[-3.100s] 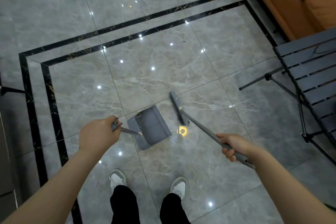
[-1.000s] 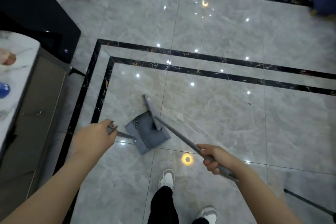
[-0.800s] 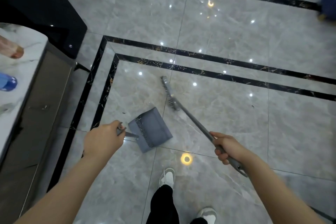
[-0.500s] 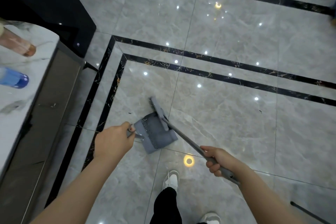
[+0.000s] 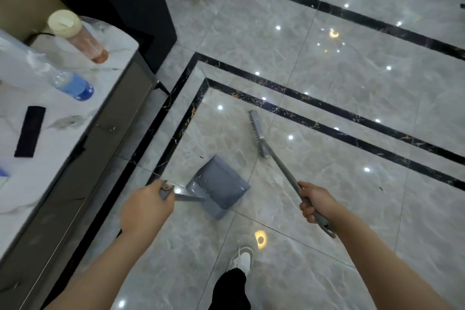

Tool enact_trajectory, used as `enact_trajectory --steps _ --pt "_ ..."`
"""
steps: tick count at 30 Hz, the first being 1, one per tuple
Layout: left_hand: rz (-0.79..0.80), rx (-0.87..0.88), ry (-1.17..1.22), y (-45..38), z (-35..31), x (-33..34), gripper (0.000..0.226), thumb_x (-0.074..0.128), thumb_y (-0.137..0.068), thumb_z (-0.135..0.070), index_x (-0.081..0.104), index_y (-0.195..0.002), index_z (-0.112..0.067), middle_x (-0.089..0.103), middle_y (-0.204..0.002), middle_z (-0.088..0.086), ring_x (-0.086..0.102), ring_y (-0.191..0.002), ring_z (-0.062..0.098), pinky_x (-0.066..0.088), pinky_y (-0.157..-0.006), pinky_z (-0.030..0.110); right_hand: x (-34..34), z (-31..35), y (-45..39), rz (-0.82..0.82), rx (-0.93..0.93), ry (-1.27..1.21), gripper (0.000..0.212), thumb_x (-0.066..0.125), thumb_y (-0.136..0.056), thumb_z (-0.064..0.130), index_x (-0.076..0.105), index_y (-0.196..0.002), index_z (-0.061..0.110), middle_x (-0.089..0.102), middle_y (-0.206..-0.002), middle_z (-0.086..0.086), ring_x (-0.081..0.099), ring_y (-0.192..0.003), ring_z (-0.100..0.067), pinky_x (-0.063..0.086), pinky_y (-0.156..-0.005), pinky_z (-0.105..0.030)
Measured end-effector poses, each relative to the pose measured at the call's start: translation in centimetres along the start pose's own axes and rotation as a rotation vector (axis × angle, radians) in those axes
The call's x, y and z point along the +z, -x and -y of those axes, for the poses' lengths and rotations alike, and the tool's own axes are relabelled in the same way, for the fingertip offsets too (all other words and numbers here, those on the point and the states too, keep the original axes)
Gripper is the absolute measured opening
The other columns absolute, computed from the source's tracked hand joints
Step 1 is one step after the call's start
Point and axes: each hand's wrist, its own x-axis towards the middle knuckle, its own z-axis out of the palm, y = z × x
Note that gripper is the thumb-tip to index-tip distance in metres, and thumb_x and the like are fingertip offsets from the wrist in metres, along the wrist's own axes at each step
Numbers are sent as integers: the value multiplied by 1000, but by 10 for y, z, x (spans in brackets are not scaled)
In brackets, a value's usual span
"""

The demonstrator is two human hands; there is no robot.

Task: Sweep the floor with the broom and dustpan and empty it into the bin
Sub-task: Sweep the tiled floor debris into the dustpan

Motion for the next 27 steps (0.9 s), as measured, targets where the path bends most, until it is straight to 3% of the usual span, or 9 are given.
enact_trajectory --steps 6,11,16,22,27 --pt "-46 -204 59 0 64 -24 25 53 -89 -29 64 -81 -8 56 -57 9 53 -54 29 45 -49 31 62 16 -3 -3 -60 176 48 33 -98 8 37 -144 21 37 -63 -6 32 -29 -9 27 -31 -14" --pt "-66 -305 45 2 106 -21 23 53 -89 -29 66 -90 -10 63 -70 16 52 -61 31 42 -55 31 104 28 -9 30 -90 365 47 32 -98 9 40 -142 23 38 -60 -6 32 -43 -14 29 -36 -18" --pt "-77 -312 -34 -5 123 -24 23 53 -88 -31 65 -93 -13 66 -75 16 60 -71 37 42 -58 31 136 31 -13 144 61 412 45 32 -97 5 43 -137 20 33 -61 -3 30 -29 -7 25 -32 -12" --pt "-87 -278 -43 -14 117 -24 23 55 -86 -28 67 -94 -11 66 -70 16 59 -62 35 40 -53 29 144 35 3 397 215 543 39 32 -100 11 42 -137 19 31 -58 -1 29 -27 -3 26 -28 -11" --pt "-91 -260 -38 -13 115 -26 21 56 -87 -28 66 -91 -10 66 -70 17 60 -65 36 37 -52 29 130 69 2 380 188 531 44 33 -100 15 36 -144 20 33 -50 2 28 -28 -2 26 -25 -12"
